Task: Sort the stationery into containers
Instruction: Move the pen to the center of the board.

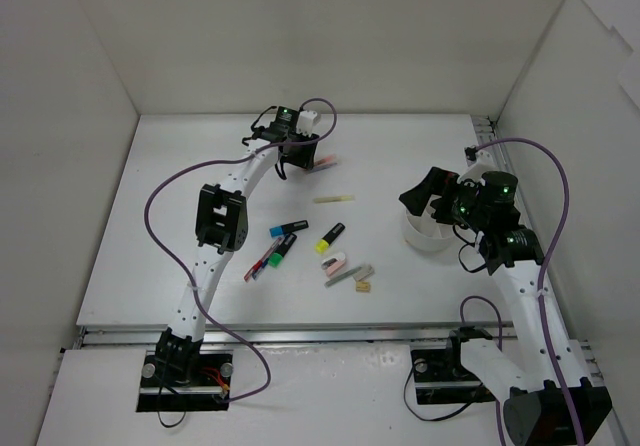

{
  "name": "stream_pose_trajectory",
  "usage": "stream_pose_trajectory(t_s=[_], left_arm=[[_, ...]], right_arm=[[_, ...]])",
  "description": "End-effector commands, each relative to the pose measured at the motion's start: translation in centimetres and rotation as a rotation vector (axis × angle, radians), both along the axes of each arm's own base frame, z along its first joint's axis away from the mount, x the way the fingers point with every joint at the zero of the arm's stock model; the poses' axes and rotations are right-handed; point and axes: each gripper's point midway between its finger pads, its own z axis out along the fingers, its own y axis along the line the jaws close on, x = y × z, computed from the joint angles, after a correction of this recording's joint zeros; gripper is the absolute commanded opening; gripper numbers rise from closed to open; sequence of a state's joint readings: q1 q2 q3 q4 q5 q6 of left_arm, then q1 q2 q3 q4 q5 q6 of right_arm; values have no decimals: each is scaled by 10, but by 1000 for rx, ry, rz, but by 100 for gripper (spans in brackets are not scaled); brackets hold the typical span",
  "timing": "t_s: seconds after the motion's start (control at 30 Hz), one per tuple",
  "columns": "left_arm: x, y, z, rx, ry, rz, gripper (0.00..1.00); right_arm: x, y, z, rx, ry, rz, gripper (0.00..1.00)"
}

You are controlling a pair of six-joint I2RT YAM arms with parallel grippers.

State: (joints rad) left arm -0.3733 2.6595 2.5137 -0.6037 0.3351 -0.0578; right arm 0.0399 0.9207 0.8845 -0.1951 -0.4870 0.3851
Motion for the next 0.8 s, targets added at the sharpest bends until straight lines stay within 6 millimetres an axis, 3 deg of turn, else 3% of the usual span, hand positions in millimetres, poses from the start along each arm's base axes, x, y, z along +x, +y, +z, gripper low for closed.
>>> stream_pose_trajectory(t_s=[0.0,0.27,0.77], left_arm=[[4,-8,31,-48,-39,-3,42],[-2,-7,23,-46,1,7,40],[-3,-2,23,-32,1,31,14]], right_arm=[[5,1,23,7,-79,6,98],[3,-1,27,-1,-100,5,98],[-6,-4,38,-14,-143,-4,98]])
